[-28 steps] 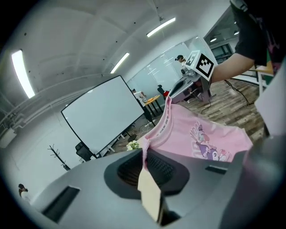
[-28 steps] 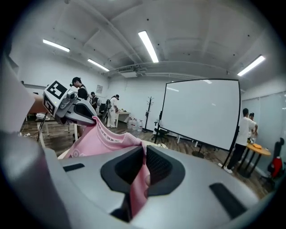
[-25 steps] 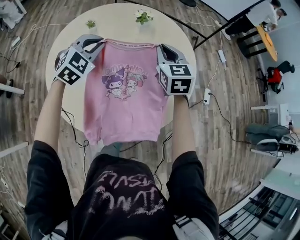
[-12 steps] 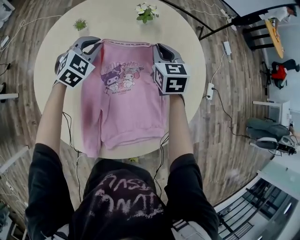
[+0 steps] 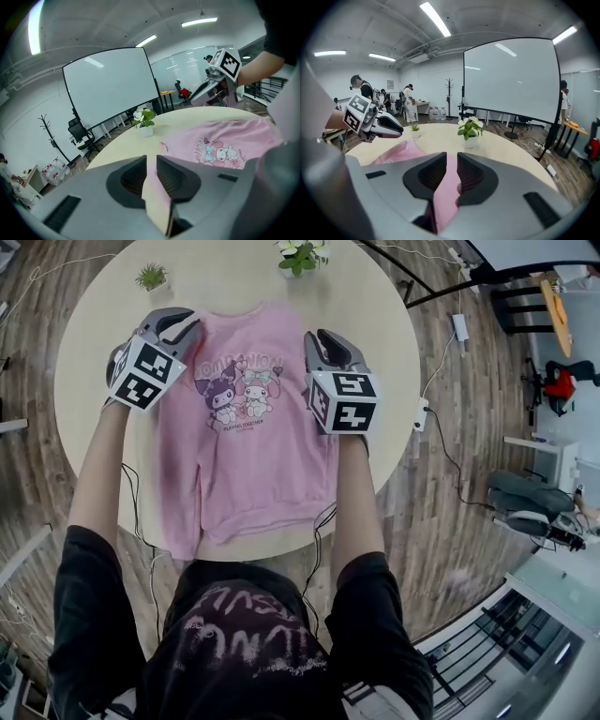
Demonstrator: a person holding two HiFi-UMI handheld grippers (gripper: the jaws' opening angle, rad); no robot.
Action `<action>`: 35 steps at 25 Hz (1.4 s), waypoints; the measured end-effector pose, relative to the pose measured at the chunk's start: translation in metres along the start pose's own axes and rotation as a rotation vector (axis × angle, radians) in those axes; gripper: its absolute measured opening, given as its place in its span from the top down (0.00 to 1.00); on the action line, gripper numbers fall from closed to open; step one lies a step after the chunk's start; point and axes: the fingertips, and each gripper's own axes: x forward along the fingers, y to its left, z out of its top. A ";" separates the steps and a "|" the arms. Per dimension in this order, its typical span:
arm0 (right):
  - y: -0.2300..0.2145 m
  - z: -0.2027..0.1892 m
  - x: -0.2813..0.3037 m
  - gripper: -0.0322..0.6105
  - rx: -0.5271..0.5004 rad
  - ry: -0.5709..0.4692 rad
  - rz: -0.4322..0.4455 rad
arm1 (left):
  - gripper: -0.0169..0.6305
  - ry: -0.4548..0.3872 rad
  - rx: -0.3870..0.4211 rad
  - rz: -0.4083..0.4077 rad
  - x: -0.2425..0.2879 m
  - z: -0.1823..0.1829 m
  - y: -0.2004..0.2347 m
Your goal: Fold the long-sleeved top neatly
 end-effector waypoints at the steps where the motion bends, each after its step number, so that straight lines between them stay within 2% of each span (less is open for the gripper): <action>1: 0.001 -0.001 -0.002 0.83 -0.002 0.001 -0.001 | 0.85 -0.004 -0.007 0.008 -0.001 0.000 0.002; 9: 0.003 -0.001 -0.040 0.84 0.002 -0.031 -0.006 | 0.85 -0.028 -0.038 0.038 -0.031 0.010 -0.011; 11: 0.005 0.003 -0.055 0.85 0.004 -0.054 -0.009 | 0.86 -0.038 -0.069 0.051 -0.046 0.012 -0.018; 14: 0.008 0.007 -0.082 0.88 0.003 -0.089 -0.014 | 0.96 -0.051 -0.101 0.085 -0.071 0.017 -0.030; 20: 0.019 0.007 -0.143 0.94 0.002 -0.148 0.002 | 0.96 -0.079 -0.155 0.143 -0.127 0.028 -0.069; 26: 0.036 -0.007 -0.204 0.94 0.006 -0.182 0.040 | 0.96 -0.135 -0.276 0.242 -0.191 0.037 -0.112; 35: 0.059 -0.031 -0.286 0.94 -0.004 -0.242 0.108 | 0.96 -0.173 -0.347 0.406 -0.278 0.039 -0.183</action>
